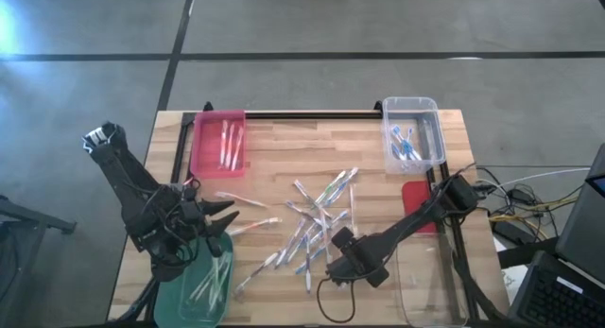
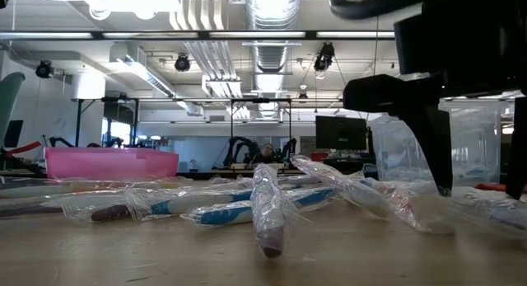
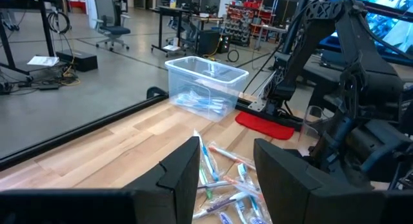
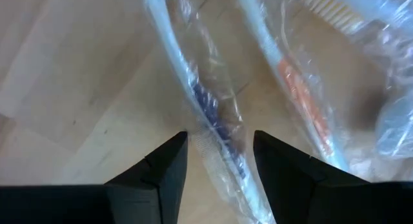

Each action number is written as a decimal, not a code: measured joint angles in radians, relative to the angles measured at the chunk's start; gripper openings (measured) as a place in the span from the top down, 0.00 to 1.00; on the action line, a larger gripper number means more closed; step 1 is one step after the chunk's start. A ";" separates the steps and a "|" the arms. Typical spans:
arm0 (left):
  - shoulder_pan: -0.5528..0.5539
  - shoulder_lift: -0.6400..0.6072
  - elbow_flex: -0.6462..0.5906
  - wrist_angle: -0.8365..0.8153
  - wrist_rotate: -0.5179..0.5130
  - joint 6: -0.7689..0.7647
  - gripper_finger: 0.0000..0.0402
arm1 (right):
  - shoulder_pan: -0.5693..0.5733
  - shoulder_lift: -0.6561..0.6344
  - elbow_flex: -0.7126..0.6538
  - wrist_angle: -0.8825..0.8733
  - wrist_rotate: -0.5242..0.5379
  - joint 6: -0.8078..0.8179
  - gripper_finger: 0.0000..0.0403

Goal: Pick & Place Toothbrushes
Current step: Put the violet toothbrush into the bottom transparent bin

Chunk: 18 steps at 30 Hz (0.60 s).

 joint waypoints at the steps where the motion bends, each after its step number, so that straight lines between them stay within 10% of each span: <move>1: 0.000 0.000 0.000 0.000 0.000 0.000 0.62 | 0.000 0.000 0.000 0.008 0.000 0.000 0.59; 18: -0.001 0.000 0.000 0.000 0.000 0.000 0.62 | 0.001 0.009 -0.025 0.043 -0.046 -0.037 0.94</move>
